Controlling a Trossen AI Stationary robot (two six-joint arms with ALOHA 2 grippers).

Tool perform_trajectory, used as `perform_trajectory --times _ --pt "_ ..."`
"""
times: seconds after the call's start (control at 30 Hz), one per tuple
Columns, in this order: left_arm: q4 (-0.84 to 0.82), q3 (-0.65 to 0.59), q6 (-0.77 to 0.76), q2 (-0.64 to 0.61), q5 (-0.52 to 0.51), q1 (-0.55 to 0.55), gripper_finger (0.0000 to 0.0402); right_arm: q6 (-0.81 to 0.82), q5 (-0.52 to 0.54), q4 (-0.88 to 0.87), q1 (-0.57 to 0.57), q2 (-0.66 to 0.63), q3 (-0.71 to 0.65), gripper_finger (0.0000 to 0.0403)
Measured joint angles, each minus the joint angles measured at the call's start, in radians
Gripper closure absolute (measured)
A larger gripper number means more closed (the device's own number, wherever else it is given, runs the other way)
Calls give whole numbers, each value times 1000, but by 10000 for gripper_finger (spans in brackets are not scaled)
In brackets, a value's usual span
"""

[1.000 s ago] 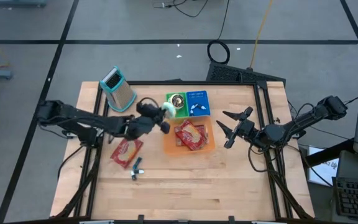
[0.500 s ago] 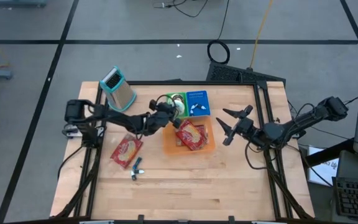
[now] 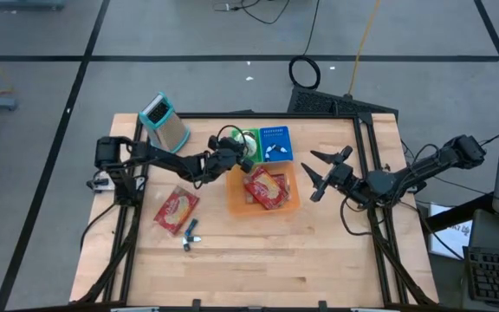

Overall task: Pick & Place Food Item
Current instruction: Put the green doughnut into the green bin

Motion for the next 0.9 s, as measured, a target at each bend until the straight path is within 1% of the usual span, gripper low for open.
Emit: perform_trajectory --times 0.07,0.13,0.3,0.37,0.47,0.7,0.8,0.9 --pt "-5 0 -2 0 68 8 364 0 0 0 0 0 0 195" --pt "-5 0 -4 0 107 12 364 -1 0 0 0 0 0 195" --pt "-4 0 -28 0 87 12 362 -4 0 0 0 0 0 195" --pt "-5 0 -17 0 89 12 351 -4 0 0 0 0 0 195" --pt "-5 0 -2 0 90 10 315 -4 0 0 0 0 0 195" --pt "-10 0 4 0 90 9 210 -4 0 0 0 0 0 195" --pt "-13 0 4 0 89 9 181 -4 0 0 0 0 0 195" --pt "-13 0 4 0 89 9 161 -4 0 -1 0 0 0 195"
